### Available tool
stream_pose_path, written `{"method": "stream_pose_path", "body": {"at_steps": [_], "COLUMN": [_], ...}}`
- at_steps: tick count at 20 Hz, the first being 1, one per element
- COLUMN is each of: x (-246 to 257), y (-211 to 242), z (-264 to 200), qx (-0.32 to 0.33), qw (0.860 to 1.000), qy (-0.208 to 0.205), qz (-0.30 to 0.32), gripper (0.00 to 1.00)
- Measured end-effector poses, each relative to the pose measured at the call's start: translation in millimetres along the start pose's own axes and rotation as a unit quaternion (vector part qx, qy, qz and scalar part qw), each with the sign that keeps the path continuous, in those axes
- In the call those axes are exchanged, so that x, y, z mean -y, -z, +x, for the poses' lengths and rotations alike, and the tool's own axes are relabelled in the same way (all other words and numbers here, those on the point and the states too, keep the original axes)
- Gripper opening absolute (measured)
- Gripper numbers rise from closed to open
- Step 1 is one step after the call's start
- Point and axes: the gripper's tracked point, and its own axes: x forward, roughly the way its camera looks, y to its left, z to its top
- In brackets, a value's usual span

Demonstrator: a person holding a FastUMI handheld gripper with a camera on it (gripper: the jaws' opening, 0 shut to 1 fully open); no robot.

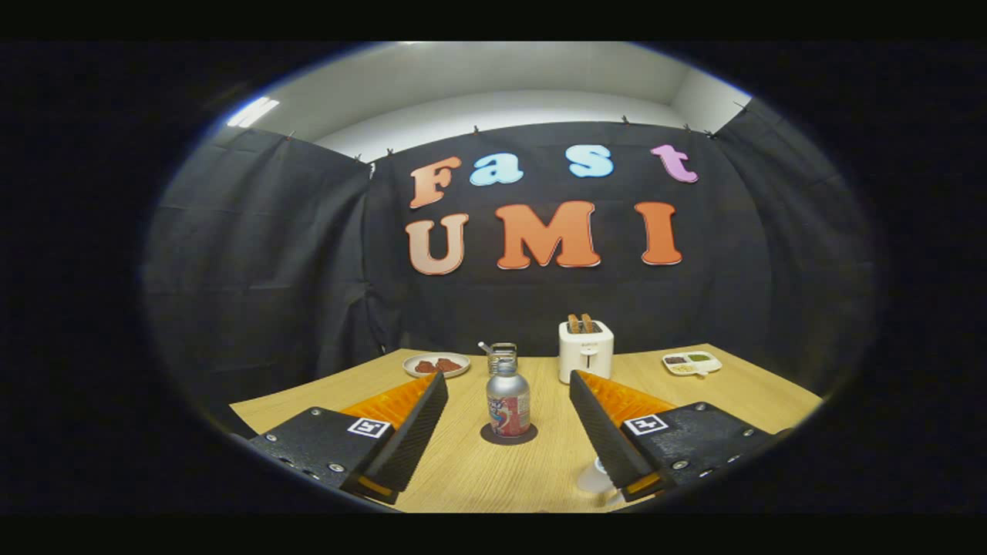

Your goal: Take the bottle from table, then pour the juice into the cup, finally place the bottle on the coaster

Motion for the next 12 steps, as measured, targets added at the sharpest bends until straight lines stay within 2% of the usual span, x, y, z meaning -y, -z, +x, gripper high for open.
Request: {"method": "stream_pose_path", "body": {"at_steps": [12], "x": [-9.9], "y": [-38.5], "z": [-112.4], "qx": [0.058], "qw": [0.998], "qy": [-0.023], "qz": [0.019], "gripper": [0.94]}}
